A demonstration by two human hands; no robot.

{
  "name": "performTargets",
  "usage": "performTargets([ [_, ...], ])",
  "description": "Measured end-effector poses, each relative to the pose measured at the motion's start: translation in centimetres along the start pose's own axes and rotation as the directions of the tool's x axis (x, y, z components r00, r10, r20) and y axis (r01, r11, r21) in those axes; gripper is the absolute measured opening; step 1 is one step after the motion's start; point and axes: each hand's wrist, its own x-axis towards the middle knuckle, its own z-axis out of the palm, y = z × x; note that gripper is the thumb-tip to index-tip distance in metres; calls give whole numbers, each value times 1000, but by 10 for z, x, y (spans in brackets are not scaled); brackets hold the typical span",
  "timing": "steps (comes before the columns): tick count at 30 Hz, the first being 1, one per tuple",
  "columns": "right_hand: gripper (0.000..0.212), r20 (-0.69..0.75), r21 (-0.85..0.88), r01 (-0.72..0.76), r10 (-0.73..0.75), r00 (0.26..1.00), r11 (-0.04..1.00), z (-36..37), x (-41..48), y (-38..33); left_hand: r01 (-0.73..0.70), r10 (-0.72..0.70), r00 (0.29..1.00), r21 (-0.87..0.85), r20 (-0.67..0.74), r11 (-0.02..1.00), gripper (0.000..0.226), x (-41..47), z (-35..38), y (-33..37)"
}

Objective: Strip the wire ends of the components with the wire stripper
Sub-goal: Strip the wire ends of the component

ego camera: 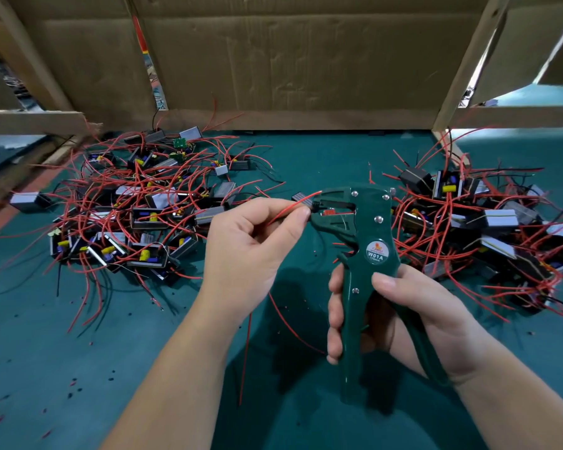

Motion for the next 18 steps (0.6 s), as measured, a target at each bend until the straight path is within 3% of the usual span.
performTargets([
  [6,55,-77,-55,13,-17,997,998,1,0,3,32,-32,999,-21,-8,999,10,0,0,1],
  [13,51,6,-19,31,-31,1000,999,1,-1,4,22,-23,999,-37,-33,999,12,-1,1,2],
  [18,50,-34,-45,29,-31,999,999,0,1,6,33,-34,999,-55,-26,998,14,-2,2,4],
])
